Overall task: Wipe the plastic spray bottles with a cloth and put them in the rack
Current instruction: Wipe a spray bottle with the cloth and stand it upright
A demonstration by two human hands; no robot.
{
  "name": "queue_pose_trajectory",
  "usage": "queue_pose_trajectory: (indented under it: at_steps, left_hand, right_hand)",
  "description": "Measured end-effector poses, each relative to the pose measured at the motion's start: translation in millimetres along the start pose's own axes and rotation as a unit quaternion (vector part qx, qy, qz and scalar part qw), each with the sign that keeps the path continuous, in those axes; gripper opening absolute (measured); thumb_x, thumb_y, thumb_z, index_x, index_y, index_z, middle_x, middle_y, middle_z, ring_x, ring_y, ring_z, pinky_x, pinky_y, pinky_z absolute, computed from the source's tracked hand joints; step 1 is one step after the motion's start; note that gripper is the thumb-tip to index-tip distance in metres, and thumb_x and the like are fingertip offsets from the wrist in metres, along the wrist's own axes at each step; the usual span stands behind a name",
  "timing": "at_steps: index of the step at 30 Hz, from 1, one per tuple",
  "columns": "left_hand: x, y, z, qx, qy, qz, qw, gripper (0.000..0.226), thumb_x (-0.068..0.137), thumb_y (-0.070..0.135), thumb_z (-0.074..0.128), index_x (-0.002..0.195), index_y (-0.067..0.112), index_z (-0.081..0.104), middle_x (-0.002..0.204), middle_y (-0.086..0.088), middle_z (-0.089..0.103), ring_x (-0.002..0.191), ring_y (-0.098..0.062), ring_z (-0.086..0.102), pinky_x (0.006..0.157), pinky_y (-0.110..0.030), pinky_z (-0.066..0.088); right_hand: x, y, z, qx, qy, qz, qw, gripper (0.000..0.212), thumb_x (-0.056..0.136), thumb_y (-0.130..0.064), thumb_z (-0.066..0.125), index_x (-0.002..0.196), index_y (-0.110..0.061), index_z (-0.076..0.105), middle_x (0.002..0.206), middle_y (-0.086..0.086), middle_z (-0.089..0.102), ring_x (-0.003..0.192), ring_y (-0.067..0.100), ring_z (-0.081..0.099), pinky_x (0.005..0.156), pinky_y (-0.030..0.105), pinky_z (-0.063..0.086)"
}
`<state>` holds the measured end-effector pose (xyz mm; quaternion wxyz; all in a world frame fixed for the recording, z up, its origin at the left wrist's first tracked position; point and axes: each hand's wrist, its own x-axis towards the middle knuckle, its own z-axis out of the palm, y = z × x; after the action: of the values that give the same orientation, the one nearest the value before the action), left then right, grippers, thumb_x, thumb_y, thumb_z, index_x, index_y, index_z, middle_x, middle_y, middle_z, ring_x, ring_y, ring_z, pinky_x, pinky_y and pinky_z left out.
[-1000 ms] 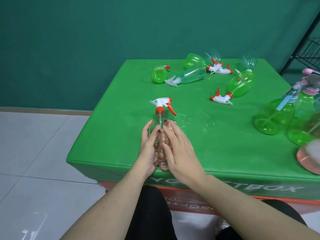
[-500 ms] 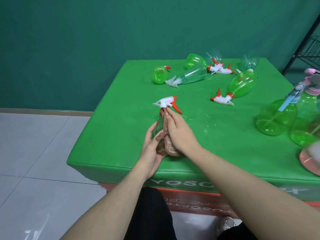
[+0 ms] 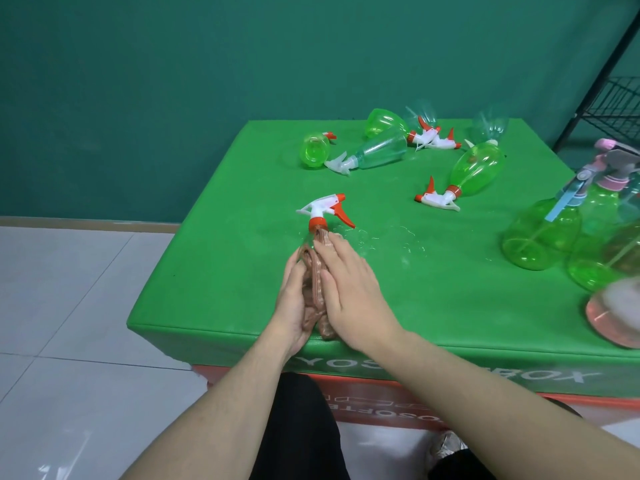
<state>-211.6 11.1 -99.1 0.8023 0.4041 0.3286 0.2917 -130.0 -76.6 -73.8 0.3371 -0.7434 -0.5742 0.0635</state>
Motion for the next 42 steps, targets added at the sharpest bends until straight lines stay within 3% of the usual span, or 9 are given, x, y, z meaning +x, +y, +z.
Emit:
queue_pose_trajectory:
  at_steps: [3,7,14,18,20,29,33,38,42]
  left_hand:
    - [0,1,-1,-0.026,0.019,0.01,0.999,0.076,0.084,0.059,0.071,0.147,0.024,0.046,0.133,-0.014,0.067,0.121,-0.029,0.066,0.087,-0.034,0.06]
    - [-3,2,2,-0.044,0.006,0.037,0.998,0.068,0.081,0.044,0.064,0.143,0.025,0.044,0.12,-0.013,0.073,0.107,-0.025,0.072,0.077,-0.031,0.061]
    - [1,-2,-1,-0.026,-0.003,0.019,0.999,0.08,0.078,0.054,0.069,0.146,0.017,0.051,0.135,-0.013,0.066,0.121,-0.024,0.066,0.09,-0.033,0.059]
    - [-1,-1,-3,-0.033,-0.021,-0.001,0.999,0.073,0.081,0.053,0.059,0.145,0.019,0.053,0.134,-0.009,0.067,0.112,-0.019,0.07,0.085,-0.033,0.06]
    - [-1,0,-3,-0.05,-0.034,0.003,0.998,0.065,0.087,0.048,0.058,0.146,0.021,0.052,0.135,-0.009,0.066,0.116,-0.019,0.068,0.09,-0.036,0.059]
    - [-1,-2,-1,-0.084,-0.048,0.035,0.995,0.054,0.089,0.033,0.055,0.14,0.019,0.055,0.13,-0.011,0.069,0.109,-0.021,0.071,0.078,-0.042,0.06]
    - [-1,-1,-2,-0.082,-0.029,0.012,0.996,0.046,0.105,0.033,0.042,0.143,0.011,0.054,0.127,-0.013,0.07,0.111,-0.023,0.069,0.082,-0.038,0.059]
    - [-4,2,-3,-0.039,-0.007,-0.021,0.999,0.044,0.106,0.044,0.042,0.124,0.014,0.068,0.11,-0.009,0.076,0.097,-0.019,0.074,0.077,-0.033,0.058]
    - [3,0,-5,-0.022,0.01,-0.004,1.0,0.089,0.082,0.07,0.07,0.151,0.02,0.041,0.138,-0.013,0.063,0.127,-0.028,0.062,0.102,-0.043,0.052]
  right_hand:
    - [-16,1,5,-0.018,-0.017,-0.01,1.0,0.058,0.103,-0.043,0.014,0.16,-0.033,0.021,0.169,-0.009,0.01,0.156,0.009,-0.001,0.127,0.05,0.008]
    - [-19,3,6,-0.008,-0.009,-0.012,1.0,0.056,0.104,-0.042,0.017,0.16,-0.034,0.022,0.169,-0.011,0.012,0.156,0.009,0.0,0.126,0.052,0.011]
    - [-2,-3,2,0.0,0.049,-0.034,0.998,0.054,0.105,-0.035,0.025,0.154,-0.018,0.04,0.163,0.001,0.031,0.155,0.019,0.015,0.127,0.043,0.015]
    - [18,-7,-3,-0.027,0.05,-0.035,0.998,0.053,0.104,-0.032,0.028,0.151,-0.015,0.045,0.16,0.003,0.038,0.151,0.02,0.024,0.127,0.037,0.016]
    - [31,-10,-5,-0.024,0.033,-0.009,0.999,0.051,0.105,-0.031,0.031,0.152,-0.015,0.045,0.16,0.004,0.038,0.149,0.02,0.027,0.126,0.036,0.017]
    - [65,-13,-11,0.138,-0.016,0.19,0.972,0.045,0.109,-0.037,0.031,0.152,-0.032,0.041,0.156,-0.004,0.045,0.139,0.019,0.045,0.116,0.038,0.034]
    - [51,-15,-6,0.045,-0.001,0.1,0.994,0.054,0.104,-0.038,0.024,0.152,-0.022,0.043,0.16,0.0,0.036,0.144,0.019,0.033,0.122,0.038,0.026]
    - [19,-10,0,-0.016,0.025,0.0,1.0,0.058,0.105,-0.037,0.02,0.154,-0.015,0.041,0.162,0.003,0.034,0.149,0.019,0.025,0.125,0.039,0.021]
    - [-1,-3,5,-0.046,0.01,-0.036,0.998,0.055,0.106,-0.035,0.022,0.156,-0.019,0.036,0.166,0.001,0.026,0.155,0.019,0.013,0.126,0.043,0.015]
